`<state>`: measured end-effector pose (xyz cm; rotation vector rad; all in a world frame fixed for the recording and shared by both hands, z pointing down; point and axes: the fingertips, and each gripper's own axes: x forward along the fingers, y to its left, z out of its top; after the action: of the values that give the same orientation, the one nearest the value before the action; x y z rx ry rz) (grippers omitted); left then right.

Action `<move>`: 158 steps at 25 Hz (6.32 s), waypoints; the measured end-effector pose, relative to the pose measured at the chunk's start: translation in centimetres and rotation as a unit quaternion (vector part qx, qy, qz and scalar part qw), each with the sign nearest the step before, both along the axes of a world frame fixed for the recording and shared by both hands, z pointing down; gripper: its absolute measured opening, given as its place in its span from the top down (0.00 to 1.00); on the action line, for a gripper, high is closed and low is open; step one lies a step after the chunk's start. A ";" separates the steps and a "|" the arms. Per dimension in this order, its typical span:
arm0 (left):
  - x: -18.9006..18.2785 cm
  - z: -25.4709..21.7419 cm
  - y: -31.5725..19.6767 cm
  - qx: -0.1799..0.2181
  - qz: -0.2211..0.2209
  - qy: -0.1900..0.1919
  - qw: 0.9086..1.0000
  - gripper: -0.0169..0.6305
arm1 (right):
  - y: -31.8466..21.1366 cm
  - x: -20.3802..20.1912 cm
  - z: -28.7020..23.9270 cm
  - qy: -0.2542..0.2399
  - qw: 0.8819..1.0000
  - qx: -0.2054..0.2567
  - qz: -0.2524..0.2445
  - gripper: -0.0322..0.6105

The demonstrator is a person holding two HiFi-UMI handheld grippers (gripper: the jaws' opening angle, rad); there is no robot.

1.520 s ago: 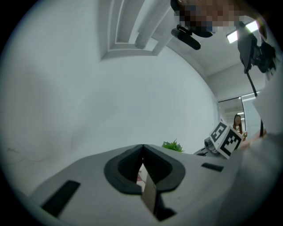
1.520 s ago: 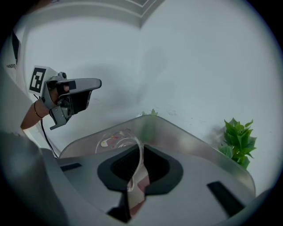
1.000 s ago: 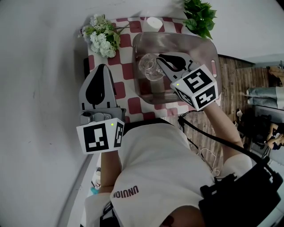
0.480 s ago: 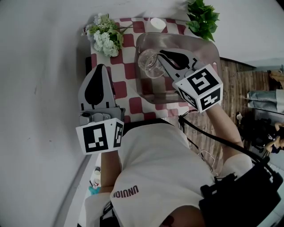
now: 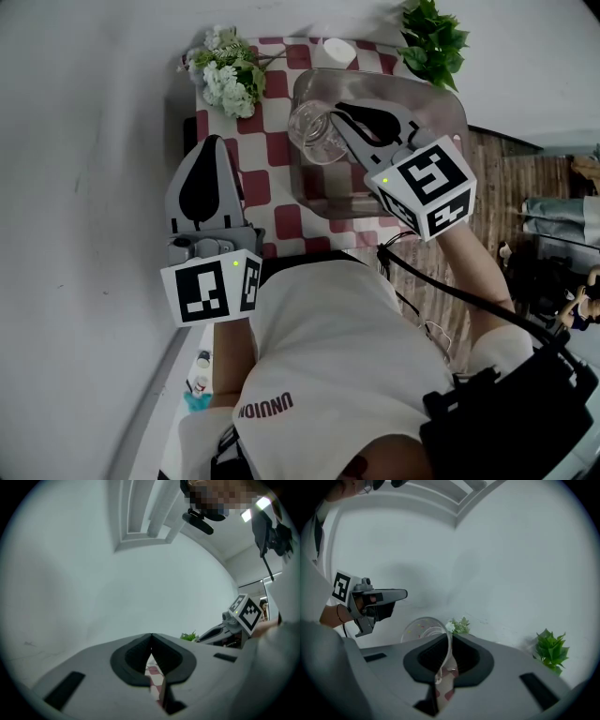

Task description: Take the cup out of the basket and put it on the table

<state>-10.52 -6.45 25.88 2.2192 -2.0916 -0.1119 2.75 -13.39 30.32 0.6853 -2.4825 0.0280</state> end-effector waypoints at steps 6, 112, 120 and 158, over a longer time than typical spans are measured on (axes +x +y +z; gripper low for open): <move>-0.6 -0.1 0.4 0.002 -0.012 -0.004 1.000 0.95 | 0.6 -1.1 -0.9 -0.012 1.000 0.005 -0.015 0.88; -9.7 2.6 9.6 -0.031 -0.174 -0.026 0.984 0.95 | 14.2 -16.2 8.3 0.008 0.978 -0.139 -0.152 0.89; -9.5 4.1 9.5 -0.048 -0.162 -0.034 0.985 0.95 | 13.4 -15.6 11.2 0.022 0.979 -0.171 -0.105 0.89; -10.4 5.7 8.4 -0.066 -0.148 -0.025 0.987 0.95 | 12.2 -14.1 22.1 0.151 0.959 -0.233 -0.058 0.89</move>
<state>-20.92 1.91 31.59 1.8460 -2.3656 0.0624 -11.31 -1.17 52.42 0.3140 -2.1031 0.4189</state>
